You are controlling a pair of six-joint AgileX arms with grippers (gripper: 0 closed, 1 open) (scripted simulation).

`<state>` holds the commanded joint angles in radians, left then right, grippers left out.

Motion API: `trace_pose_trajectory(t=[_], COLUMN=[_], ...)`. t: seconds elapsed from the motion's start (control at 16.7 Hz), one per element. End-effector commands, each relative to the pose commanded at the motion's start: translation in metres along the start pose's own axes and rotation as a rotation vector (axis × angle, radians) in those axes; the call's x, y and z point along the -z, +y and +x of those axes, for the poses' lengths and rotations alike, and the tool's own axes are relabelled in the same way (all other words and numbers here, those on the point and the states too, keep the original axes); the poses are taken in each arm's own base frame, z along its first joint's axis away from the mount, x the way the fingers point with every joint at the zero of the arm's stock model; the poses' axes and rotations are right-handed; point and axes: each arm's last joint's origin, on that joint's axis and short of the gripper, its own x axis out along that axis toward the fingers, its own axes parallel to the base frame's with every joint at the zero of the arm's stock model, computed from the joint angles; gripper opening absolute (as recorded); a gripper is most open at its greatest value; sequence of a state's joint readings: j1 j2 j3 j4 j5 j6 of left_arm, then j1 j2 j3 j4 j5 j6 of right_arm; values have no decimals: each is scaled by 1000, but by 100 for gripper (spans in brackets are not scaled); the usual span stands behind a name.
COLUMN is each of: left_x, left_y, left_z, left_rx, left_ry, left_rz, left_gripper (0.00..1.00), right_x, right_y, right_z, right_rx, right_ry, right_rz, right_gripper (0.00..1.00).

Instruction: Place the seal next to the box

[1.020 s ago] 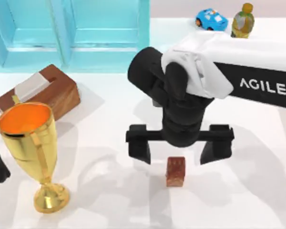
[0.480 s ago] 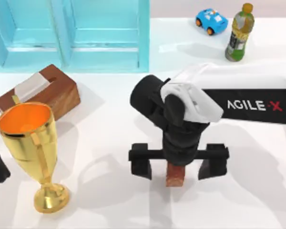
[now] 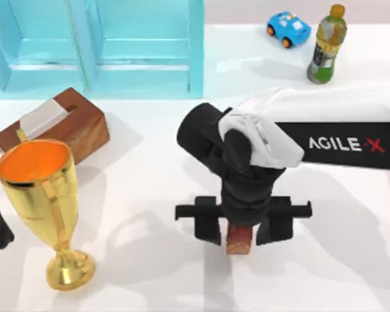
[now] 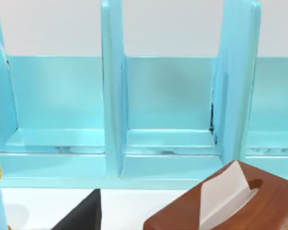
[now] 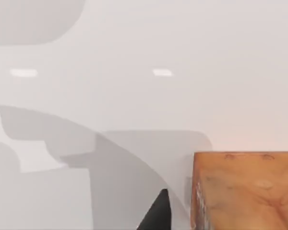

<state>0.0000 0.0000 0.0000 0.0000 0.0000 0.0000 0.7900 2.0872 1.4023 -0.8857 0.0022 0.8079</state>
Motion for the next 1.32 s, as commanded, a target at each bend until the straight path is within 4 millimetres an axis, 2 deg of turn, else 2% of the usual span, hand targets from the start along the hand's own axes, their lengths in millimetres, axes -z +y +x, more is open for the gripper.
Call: trace_pose_trajectory(t=[0.3,0.36,0.9,1.02,1.32], left_x=[0,0,0,0,0], left_y=[0,0,0,0,0], left_z=[0,0,0,0,0], left_rx=[0,0,0,0,0], left_ry=[0,0,0,0,0], left_rz=[0,0,0,0,0], left_gripper=[100,100,100,100,100], right_x=[0,0,-1,-1,-1], right_y=[0,0,-1,0,0], right_z=[0,0,-2,-10,-47], right_rx=[0,0,-1,0,-1], right_ry=[0,0,-2,0,-1], right_rz=[0,0,3,1,3], right_gripper=[2,0,0,0,0])
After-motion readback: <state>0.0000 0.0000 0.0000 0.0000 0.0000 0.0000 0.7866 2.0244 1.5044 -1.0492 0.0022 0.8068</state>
